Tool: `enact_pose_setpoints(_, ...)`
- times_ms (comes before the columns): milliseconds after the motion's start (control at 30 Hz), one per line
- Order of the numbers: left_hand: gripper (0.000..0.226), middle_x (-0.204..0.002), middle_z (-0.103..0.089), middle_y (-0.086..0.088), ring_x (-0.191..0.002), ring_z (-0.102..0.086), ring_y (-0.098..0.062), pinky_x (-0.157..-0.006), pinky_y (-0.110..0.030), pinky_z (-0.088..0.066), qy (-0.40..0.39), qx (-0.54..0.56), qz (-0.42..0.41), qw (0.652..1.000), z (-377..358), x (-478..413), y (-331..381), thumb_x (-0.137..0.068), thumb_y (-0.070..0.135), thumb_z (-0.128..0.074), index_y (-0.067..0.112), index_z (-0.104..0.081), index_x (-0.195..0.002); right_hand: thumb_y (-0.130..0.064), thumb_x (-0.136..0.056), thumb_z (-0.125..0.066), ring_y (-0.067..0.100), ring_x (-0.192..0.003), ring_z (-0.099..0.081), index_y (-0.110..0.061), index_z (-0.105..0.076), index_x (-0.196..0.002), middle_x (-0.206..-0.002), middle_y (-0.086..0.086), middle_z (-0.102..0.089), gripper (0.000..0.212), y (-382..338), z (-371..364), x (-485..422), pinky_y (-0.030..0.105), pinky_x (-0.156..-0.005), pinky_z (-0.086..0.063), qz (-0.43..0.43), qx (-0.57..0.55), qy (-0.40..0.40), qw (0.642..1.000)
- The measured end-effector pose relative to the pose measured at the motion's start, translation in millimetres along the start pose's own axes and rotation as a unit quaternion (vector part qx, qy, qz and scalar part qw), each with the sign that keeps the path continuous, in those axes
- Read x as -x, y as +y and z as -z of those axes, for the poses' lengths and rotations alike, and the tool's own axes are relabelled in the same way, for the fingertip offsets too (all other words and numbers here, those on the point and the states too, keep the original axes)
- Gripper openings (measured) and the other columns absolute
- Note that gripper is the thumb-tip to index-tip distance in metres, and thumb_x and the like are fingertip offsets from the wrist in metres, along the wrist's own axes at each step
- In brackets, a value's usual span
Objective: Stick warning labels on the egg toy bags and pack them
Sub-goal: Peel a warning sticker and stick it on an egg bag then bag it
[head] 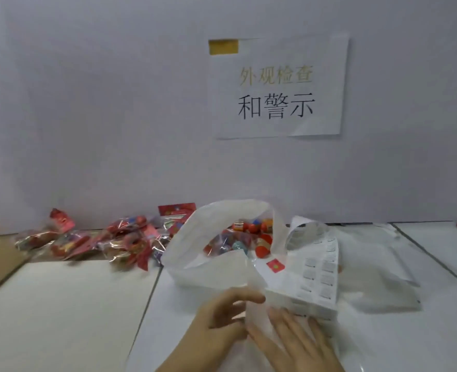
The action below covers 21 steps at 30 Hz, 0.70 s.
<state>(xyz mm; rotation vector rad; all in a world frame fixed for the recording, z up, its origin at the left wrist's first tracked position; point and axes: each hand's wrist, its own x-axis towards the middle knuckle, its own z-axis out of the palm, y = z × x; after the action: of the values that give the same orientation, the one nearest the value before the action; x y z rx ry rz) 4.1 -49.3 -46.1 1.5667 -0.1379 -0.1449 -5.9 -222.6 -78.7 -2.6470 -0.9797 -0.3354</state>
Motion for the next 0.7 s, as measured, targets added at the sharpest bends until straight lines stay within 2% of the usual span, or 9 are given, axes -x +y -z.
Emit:
enact_pose_setpoints(67,0.052,-0.11,-0.072,0.01,-0.097,-0.068,-0.008,-0.077,-0.017,-0.051,0.139,-0.091,-0.081,0.983,14.0,-2.7,-5.9,-0.076,-0.023,-0.048,0.021,-0.074,-0.087,-0.06,-0.094,0.006,-0.002,-0.143,-0.017,-0.042,-0.029,-0.143,-0.153,-0.002,-0.037,0.063,4.6,1.4,0.6,0.035,-0.115,0.013,-0.071,0.067,-0.122,0.988)
enact_pose_setpoints(100,0.051,-0.104,-0.071,0.016,-0.093,-0.066,-0.005,-0.075,-0.013,-0.048,0.211,-0.174,-0.131,0.953,25.2,-5.7,-5.8,-0.078,-0.02,-0.051,0.026,-0.072,-0.086,-0.069,-0.089,0.007,-0.002,-0.136,-0.036,-0.045,-0.038,-0.139,-0.146,-0.003,-0.046,0.072,13.6,4.9,-5.5,0.035,-0.115,0.013,-0.108,0.087,-0.164,0.977)
enact_pose_setpoints(133,0.047,-0.098,-0.069,0.019,-0.089,-0.062,-0.004,-0.072,-0.012,-0.046,0.269,-0.266,-0.176,0.909,38.4,-6.7,-6.5,-0.079,-0.016,-0.056,0.028,-0.07,-0.088,-0.078,-0.081,0.009,0.0,-0.137,-0.035,-0.053,-0.029,-0.142,-0.153,-0.004,-0.037,0.077,17.3,13.2,-13.3,0.036,-0.114,0.014,-0.141,0.072,-0.207,0.966)
enact_pose_setpoints(200,0.039,-0.095,-0.064,0.02,-0.086,-0.059,-0.006,-0.068,-0.019,-0.046,0.343,-0.366,-0.209,0.84,63.5,-9.0,-9.5,-0.08,-0.008,-0.064,0.029,-0.067,-0.092,-0.086,-0.071,0.001,0.001,-0.145,0.008,-0.064,0.013,-0.135,-0.162,-0.008,0.01,0.069,38.0,15.6,-21.2,0.04,-0.114,0.015,-0.169,0.079,-0.169,0.968)
enact_pose_setpoints(267,0.039,-0.105,-0.061,0.012,-0.095,-0.057,-0.012,-0.078,-0.03,-0.048,0.39,-0.367,-0.165,0.828,81.3,-14.5,-17.4,-0.082,-0.001,-0.066,0.032,-0.063,-0.103,-0.08,-0.082,-0.011,0.003,-0.142,0.022,-0.065,0.025,-0.124,-0.159,-0.011,0.022,0.057,64.1,11.7,-21.8,0.043,-0.116,0.015,-0.198,0.066,-0.188,0.96)
enact_pose_setpoints(367,0.061,-0.15,-0.033,-0.008,-0.137,-0.033,-0.028,-0.109,-0.039,-0.033,0.395,-0.429,0.014,0.812,100.1,-21.5,-32.1,-0.089,0.021,-0.065,0.035,-0.041,-0.142,-0.074,-0.088,-0.015,0.005,-0.144,0.021,-0.06,0.029,-0.123,-0.159,-0.011,0.02,0.057,76.0,13.9,-22.0,0.043,-0.118,0.014,-0.218,0.065,-0.148,0.962)
enact_pose_setpoints(467,0.075,-0.163,0.005,-0.012,-0.151,0.0,-0.031,-0.12,-0.047,-0.011,0.348,-0.463,0.099,0.809,109.4,-29.5,-38.0,-0.092,0.039,-0.056,0.046,-0.011,-0.152,-0.074,-0.088,-0.015,0.006,-0.145,0.018,-0.06,0.028,-0.124,-0.16,-0.01,0.018,0.058,79.3,9.8,-20.8,0.042,-0.117,0.013,-0.225,0.068,-0.124,0.964)
enact_pose_setpoints(600,0.073,-0.165,0.0,-0.011,-0.152,0.005,-0.026,-0.119,-0.052,0.001,0.286,-0.515,0.176,0.789,114.9,-43.5,-38.2,-0.096,0.046,-0.04,0.034,0.0,-0.156,-0.069,-0.091,-0.024,0.005,-0.147,0.008,-0.054,0.005,-0.142,-0.161,-0.012,0.004,0.061,78.8,11.0,-18.5,0.038,-0.118,0.01,-0.234,0.025,-0.093,0.968)
enact_pose_setpoints(700,0.067,-0.164,-0.016,-0.004,-0.152,-0.007,-0.021,-0.12,-0.051,0.0,0.303,-0.475,0.145,0.813,116.0,-43.8,-37.5,-0.099,0.037,-0.042,0.025,-0.011,-0.157,-0.059,-0.091,-0.044,0.007,-0.144,-0.02,-0.049,-0.029,-0.137,-0.151,-0.017,-0.032,0.049,76.5,15.9,-16.8,0.035,-0.119,-0.006,-0.227,-0.027,-0.032,0.973)
